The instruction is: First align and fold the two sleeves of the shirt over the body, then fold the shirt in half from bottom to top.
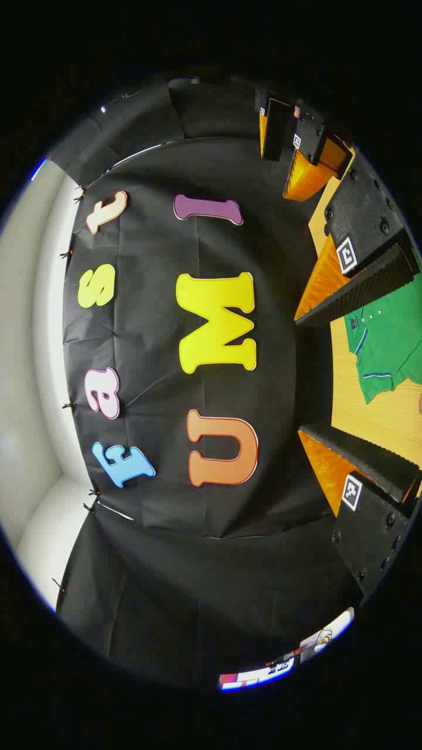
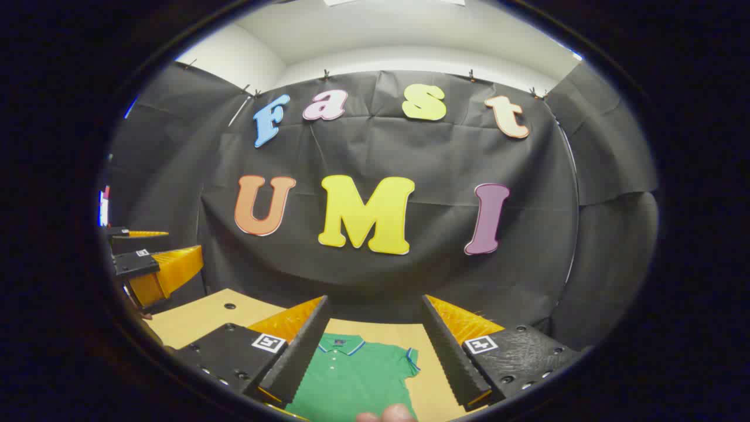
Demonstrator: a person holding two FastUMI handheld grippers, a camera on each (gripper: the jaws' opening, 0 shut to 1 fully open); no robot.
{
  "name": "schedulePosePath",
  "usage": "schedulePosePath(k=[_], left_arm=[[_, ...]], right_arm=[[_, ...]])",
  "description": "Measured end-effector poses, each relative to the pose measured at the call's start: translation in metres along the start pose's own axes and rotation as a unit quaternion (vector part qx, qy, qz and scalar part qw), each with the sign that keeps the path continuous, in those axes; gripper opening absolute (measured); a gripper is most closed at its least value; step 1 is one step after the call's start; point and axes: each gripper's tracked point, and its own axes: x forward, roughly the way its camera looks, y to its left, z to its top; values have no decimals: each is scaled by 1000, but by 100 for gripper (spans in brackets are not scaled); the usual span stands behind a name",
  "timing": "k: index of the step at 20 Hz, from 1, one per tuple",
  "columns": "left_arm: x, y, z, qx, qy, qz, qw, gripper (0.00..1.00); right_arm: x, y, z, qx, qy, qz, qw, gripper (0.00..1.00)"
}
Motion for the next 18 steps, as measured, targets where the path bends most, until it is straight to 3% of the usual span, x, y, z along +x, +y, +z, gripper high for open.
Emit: schedulePosePath(k=[18], left_arm=[[12,-6,-7,2,18,10,1000,100]], right_arm=[[14,-15,-2,4,6,3,1000,95]])
